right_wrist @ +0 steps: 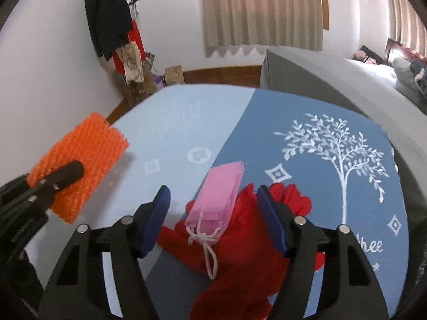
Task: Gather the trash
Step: 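Grasp the pink mesh bag with the right tool beside the red glove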
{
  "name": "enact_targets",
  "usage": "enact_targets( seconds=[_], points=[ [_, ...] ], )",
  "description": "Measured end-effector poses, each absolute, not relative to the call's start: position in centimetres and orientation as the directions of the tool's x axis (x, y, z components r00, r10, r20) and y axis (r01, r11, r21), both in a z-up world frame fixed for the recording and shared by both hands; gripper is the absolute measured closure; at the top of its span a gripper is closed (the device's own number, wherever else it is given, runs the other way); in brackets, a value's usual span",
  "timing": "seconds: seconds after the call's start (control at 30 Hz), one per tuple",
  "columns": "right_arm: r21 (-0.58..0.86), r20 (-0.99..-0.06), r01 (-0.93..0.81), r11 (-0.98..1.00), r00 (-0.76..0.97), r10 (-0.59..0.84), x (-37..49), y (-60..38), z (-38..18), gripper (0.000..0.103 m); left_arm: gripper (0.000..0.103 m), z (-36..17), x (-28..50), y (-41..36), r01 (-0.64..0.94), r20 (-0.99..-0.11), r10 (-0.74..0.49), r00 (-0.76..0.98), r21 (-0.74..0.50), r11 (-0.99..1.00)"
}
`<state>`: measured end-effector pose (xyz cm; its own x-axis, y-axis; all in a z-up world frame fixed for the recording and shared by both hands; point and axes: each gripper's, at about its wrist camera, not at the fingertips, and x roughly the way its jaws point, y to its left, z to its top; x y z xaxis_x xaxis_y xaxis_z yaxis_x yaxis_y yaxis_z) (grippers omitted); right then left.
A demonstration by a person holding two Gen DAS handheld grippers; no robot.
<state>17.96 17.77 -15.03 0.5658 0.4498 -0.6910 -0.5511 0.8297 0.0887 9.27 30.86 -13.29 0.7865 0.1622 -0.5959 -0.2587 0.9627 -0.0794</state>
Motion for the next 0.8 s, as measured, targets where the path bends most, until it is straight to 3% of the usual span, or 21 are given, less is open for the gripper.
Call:
enact_targets(
  seconds=[0.13, 0.3, 0.8],
  points=[
    [0.091, -0.723, -0.557, 0.826, 0.533, 0.439, 18.3, 18.1, -16.0, 0.073, 0.091, -13.5, 9.3, 31.0, -0.261, -0.6, 0.158, 0.784, -0.088, 0.961],
    [0.121, -0.698, -0.582, 0.804, 0.526, 0.486, 18.2, 17.5, -14.9, 0.091, 0.091, -13.3, 9.3, 31.0, -0.258, -0.6, 0.155, 0.785, -0.09, 0.962],
    [0.182, -0.574, -0.583, 0.792, 0.591, 0.567, 17.0, 13.1, -8.4, 0.093, 0.091, -10.6, 9.9, 28.1, -0.197, -0.556, 0.116, 0.823, -0.087, 0.977]
  ],
)
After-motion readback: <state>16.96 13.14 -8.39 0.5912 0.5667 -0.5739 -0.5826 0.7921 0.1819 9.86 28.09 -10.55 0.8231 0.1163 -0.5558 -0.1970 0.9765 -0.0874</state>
